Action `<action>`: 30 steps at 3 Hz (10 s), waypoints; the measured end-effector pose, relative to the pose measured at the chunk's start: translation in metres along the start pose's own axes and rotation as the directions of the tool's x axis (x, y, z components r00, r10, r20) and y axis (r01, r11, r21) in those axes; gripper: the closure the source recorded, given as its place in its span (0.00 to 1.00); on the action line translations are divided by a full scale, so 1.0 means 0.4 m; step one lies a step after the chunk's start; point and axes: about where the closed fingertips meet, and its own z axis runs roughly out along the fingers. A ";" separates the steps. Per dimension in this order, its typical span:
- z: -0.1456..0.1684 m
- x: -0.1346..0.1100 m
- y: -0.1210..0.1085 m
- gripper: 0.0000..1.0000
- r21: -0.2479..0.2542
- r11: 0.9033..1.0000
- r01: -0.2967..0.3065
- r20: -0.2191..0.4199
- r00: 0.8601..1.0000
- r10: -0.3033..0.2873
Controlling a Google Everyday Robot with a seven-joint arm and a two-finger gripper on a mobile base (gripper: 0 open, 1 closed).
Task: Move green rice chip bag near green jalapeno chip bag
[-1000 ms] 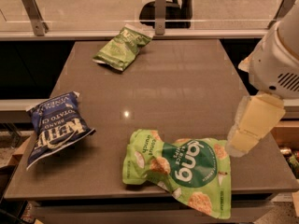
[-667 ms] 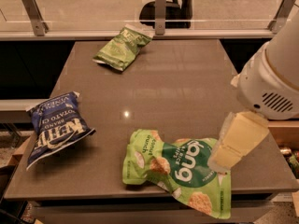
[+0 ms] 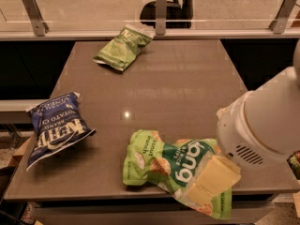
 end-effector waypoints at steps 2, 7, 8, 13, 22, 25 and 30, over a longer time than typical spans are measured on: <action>0.148 -0.038 0.061 0.00 -0.014 0.994 0.104 0.053 0.993 -0.103; 0.136 -0.053 -0.035 0.87 0.074 0.977 0.199 0.028 0.979 -0.201; 0.026 -0.030 -0.118 1.00 0.133 0.967 0.216 -0.045 0.976 -0.211; -0.134 -0.200 -0.463 1.00 0.301 0.902 0.308 0.139 0.922 -0.361; 0.390 -0.542 -0.719 1.00 0.115 0.769 0.628 0.004 0.774 -0.633; 0.441 -0.554 -0.723 0.84 0.091 0.751 0.654 -0.005 0.754 -0.657; 0.454 -0.554 -0.719 0.00 0.081 0.750 0.656 -0.004 0.753 -0.658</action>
Offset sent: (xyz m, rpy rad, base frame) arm 0.0052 0.0617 -0.0828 0.0277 -0.0482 0.1765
